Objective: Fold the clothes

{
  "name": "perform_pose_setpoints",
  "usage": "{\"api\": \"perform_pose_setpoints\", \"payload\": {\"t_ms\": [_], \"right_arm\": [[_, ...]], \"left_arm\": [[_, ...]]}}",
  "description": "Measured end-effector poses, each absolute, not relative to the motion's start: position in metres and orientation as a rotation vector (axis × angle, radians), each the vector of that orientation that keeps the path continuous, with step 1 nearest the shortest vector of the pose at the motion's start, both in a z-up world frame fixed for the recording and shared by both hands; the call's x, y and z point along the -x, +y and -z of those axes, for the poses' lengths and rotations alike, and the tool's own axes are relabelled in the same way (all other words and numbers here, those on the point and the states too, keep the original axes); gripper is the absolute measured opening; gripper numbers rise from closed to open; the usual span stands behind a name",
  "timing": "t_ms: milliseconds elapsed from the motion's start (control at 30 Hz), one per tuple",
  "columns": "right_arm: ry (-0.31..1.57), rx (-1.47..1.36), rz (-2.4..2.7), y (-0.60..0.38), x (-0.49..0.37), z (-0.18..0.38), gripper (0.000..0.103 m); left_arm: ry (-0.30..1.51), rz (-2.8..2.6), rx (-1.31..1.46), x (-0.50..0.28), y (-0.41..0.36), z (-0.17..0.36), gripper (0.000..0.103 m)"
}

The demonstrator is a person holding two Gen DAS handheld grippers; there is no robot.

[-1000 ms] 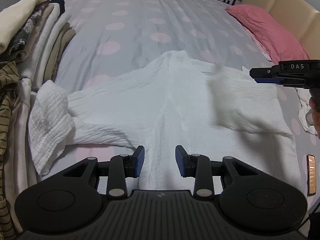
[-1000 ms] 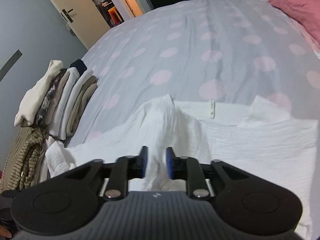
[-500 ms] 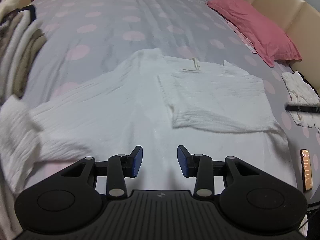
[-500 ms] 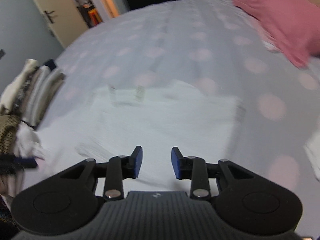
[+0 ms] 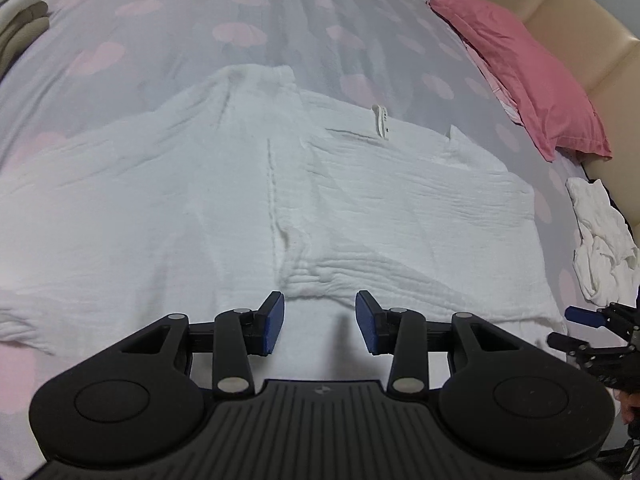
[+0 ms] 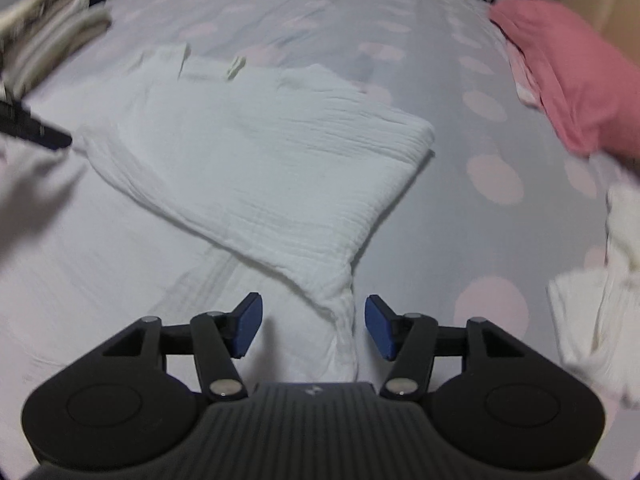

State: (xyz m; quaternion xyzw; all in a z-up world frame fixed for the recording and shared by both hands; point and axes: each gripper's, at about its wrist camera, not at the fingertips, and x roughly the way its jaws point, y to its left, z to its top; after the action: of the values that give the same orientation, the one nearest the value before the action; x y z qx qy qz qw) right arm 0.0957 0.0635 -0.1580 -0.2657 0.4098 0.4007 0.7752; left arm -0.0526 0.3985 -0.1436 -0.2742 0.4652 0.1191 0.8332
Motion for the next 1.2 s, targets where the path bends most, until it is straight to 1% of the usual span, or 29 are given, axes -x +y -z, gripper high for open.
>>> {"api": "perform_pose_setpoints", "payload": {"t_ms": [33,67,100,133,167,200,233,267,367,467,533,600,633,667,733,767,867,900,1000,1100,1200], "right_arm": [[0.878,0.59,-0.86,0.066,-0.095,0.16,0.054],[0.874,0.601,-0.85,0.068,-0.096,0.162,0.049],[0.87,0.611,-0.841,0.07,-0.096,0.163,0.034],[0.87,0.614,-0.835,0.071,-0.097,0.163,0.019],[0.876,0.609,-0.833,0.069,-0.097,0.162,0.017],[0.879,0.602,-0.83,0.068,-0.098,0.16,0.016],[0.881,0.59,-0.822,0.065,-0.1,0.156,0.011],[0.885,0.575,-0.807,0.061,-0.102,0.152,0.01],[0.939,0.502,-0.755,0.048,-0.113,0.144,0.009],[1.001,0.48,-0.723,0.043,-0.121,0.153,0.008],[1.061,0.452,-0.728,0.042,-0.124,0.163,0.008],[1.08,0.447,-0.738,0.041,-0.124,0.165,0.01],[1.082,0.449,-0.74,0.041,-0.124,0.163,0.014],[1.082,0.442,-0.74,0.04,-0.124,0.159,0.015],[1.08,0.414,-0.743,0.035,-0.125,0.148,0.033],[1.079,0.394,-0.747,0.032,-0.126,0.143,0.036],[1.069,0.292,-0.765,0.022,-0.134,0.122,0.039],[1.057,0.261,-0.764,0.019,-0.138,0.115,0.042],[1.03,0.154,-0.741,0.016,-0.157,0.102,0.042],[1.039,0.019,-0.715,0.018,-0.188,0.102,0.042],[1.055,-0.067,-0.688,0.03,-0.217,0.114,0.042]], "left_arm": [[0.981,-0.248,0.588,0.051,0.397,0.145,0.037],[0.98,-0.239,0.594,0.049,0.396,0.145,0.03],[0.982,-0.229,0.599,0.047,0.394,0.146,0.013],[0.984,-0.218,0.604,0.045,0.392,0.146,0.006],[0.985,-0.208,0.609,0.043,0.39,0.147,0.0],[0.986,-0.203,0.605,0.042,0.386,0.146,0.0],[0.988,-0.2,0.594,0.041,0.382,0.144,0.0],[0.992,-0.197,0.582,0.04,0.378,0.142,0.0],[1.053,-0.221,0.524,0.039,0.367,0.143,0.0],[1.13,-0.272,0.493,0.04,0.366,0.156,0.0],[1.143,-0.299,0.506,0.046,0.37,0.161,0.0],[1.134,-0.292,0.515,0.053,0.375,0.159,0.0],[1.129,-0.284,0.509,0.056,0.376,0.157,0.0],[1.122,-0.277,0.501,0.058,0.377,0.153,0.0],[1.096,-0.267,0.486,0.065,0.384,0.144,0.0],[1.078,-0.267,0.481,0.069,0.388,0.138,0.0],[1.041,-0.281,0.468,0.075,0.403,0.122,0.005],[1.035,-0.292,0.458,0.075,0.409,0.118,0.005],[1.024,-0.328,0.422,0.072,0.429,0.11,0.005],[1.006,-0.358,0.417,0.072,0.446,0.107,0.005],[0.989,-0.386,0.409,0.069,0.465,0.109,0.006]]}}
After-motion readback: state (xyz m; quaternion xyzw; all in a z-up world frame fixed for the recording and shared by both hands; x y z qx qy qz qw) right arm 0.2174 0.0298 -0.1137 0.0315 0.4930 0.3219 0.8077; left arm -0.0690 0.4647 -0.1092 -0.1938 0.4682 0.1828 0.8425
